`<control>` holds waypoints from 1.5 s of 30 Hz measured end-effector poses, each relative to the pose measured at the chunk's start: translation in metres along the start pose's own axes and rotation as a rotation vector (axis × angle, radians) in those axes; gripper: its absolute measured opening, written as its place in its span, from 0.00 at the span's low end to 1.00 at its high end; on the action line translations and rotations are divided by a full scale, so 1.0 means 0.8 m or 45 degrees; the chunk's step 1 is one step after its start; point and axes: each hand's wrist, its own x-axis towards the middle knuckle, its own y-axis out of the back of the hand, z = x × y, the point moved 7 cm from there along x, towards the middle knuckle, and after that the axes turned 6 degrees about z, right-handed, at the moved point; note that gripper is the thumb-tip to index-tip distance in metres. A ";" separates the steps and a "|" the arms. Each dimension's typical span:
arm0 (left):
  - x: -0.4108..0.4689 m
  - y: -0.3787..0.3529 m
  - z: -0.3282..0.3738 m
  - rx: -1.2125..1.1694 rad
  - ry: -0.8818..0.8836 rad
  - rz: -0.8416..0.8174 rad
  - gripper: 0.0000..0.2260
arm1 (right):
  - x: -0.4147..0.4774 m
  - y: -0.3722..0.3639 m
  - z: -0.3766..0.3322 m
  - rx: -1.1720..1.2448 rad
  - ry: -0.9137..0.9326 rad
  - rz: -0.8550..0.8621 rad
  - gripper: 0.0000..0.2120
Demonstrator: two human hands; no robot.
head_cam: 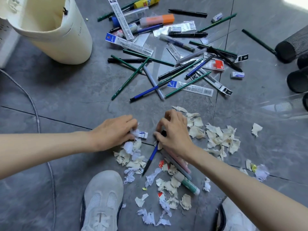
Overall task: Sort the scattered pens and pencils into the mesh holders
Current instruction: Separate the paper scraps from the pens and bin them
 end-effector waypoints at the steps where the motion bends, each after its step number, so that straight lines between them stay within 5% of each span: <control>1: -0.003 0.000 -0.010 -0.044 0.067 -0.013 0.10 | 0.002 0.001 0.001 -0.005 0.009 -0.021 0.12; 10: 0.013 0.008 -0.036 -0.310 0.532 0.264 0.05 | 0.004 0.000 -0.003 -0.006 0.091 -0.141 0.14; 13: 0.001 0.017 -0.014 -0.096 0.220 0.210 0.04 | 0.005 0.003 0.003 -0.002 0.018 -0.096 0.09; 16: -0.028 0.008 0.011 0.084 -0.276 0.066 0.14 | 0.001 0.007 0.007 -0.046 0.049 -0.101 0.10; 21: -0.056 -0.051 0.029 0.266 -0.774 -0.247 0.31 | -0.016 0.013 -0.019 -0.126 0.308 -0.025 0.12; 25: -0.036 -0.074 0.049 0.293 -0.797 -0.260 0.41 | -0.015 0.018 -0.015 -0.125 0.291 0.068 0.14; 32: -0.019 -0.064 0.032 0.111 -0.888 -0.179 0.20 | -0.028 0.027 0.020 -0.092 0.339 0.158 0.13; 39: 0.000 -0.043 0.014 0.098 -1.148 -0.256 0.22 | -0.034 0.007 0.007 -0.043 0.587 0.026 0.11; 45: 0.038 -0.028 0.004 0.080 -0.926 -0.204 0.28 | -0.052 0.001 -0.001 -0.050 0.694 -0.019 0.10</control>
